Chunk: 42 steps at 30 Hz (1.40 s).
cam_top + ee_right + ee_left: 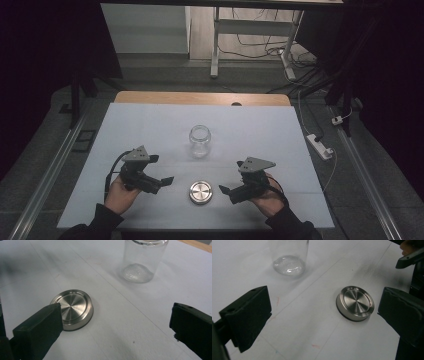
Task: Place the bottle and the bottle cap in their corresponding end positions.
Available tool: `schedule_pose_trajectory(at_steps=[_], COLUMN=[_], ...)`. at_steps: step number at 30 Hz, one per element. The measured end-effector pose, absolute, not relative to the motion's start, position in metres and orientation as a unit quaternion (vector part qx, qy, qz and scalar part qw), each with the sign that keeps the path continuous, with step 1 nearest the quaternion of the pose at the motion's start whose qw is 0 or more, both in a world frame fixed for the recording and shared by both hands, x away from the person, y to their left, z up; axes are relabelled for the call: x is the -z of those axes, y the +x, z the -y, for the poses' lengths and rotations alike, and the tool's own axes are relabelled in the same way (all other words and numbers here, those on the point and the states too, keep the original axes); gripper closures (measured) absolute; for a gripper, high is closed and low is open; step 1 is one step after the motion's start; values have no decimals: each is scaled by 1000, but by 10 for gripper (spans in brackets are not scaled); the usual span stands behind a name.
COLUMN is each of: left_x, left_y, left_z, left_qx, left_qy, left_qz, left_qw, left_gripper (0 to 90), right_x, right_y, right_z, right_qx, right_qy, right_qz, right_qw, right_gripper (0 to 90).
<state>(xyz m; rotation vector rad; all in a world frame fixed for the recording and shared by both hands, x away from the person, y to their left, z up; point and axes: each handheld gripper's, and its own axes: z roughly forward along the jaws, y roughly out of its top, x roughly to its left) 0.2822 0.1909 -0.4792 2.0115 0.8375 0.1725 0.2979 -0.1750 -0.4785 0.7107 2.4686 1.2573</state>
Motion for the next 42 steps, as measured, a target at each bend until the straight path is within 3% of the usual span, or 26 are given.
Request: schedule_pose_trajectory(at_steps=[42], left_x=[513], left_y=[206], left_z=[-267], left_qx=[-110], left_qy=[778], left_qz=[-449], left_qw=[425], left_gripper=[0], right_x=[484], right_y=[263], right_z=[273], right_qx=[-413], right_qy=[364], right_qz=[-811], right_qw=[199], right_gripper=[0])
